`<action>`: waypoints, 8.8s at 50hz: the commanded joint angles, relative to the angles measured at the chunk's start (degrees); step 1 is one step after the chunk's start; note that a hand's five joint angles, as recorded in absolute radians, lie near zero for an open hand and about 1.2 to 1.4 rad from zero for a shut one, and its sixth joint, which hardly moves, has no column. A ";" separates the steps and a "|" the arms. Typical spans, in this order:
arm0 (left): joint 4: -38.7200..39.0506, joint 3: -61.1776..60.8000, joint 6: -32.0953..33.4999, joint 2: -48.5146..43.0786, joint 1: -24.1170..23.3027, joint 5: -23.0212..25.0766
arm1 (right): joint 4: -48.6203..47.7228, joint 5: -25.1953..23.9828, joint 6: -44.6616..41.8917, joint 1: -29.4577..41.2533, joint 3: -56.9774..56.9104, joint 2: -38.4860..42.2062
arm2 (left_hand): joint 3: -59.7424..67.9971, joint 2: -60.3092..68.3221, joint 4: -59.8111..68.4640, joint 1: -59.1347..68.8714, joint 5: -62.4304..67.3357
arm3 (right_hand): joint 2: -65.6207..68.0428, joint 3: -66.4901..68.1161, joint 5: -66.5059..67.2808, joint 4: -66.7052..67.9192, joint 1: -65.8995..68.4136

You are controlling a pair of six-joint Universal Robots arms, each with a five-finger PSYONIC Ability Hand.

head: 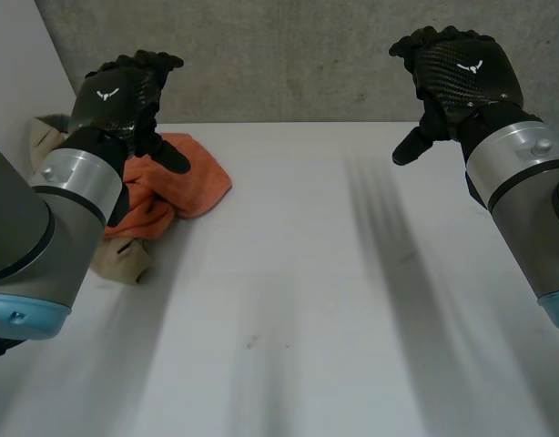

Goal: Fold the laundry.

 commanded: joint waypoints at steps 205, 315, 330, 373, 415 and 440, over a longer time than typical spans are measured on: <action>-1.15 -30.21 31.92 10.83 -25.26 -0.83 | 25.01 -24.70 -28.22 6.52 -41.76 45.91 | 61.36 61.61 61.78 61.50 60.50 | -2.79 -2.38 -3.85 -3.54 -1.33; -3.87 -11.84 25.93 -11.49 8.59 36.87 | 33.09 -15.39 -30.34 -12.64 -9.42 17.26 | 0.47 0.72 0.89 0.60 -0.40 | -2.79 -2.38 -3.85 -3.54 -1.33; -3.52 -12.02 27.26 -12.29 6.21 36.26 | 23.08 -15.83 -22.70 -10.88 -5.38 19.98 | 0.47 0.72 0.89 0.60 -0.40 | 41.66 42.08 40.61 40.92 43.12; -3.52 -12.54 27.08 -12.46 5.86 36.17 | 23.17 -14.77 -22.70 -9.03 -7.57 23.41 | -0.20 0.04 0.22 -0.07 -1.07 | 67.20 67.62 66.15 66.46 68.66; 5.00 7.05 -0.34 -22.74 -7.68 24.84 | 28.27 -14.60 -19.53 -1.92 -9.07 5.48 | -1.21 -0.97 -0.79 -1.08 -2.08 | 67.21 67.62 66.15 66.46 68.67; 4.74 9.60 -10.45 -27.14 -11.02 20.53 | 27.65 -14.07 -19.36 -0.24 -5.02 5.04 | 60.98 61.23 61.41 61.12 60.12 | 67.21 67.62 66.15 66.46 68.67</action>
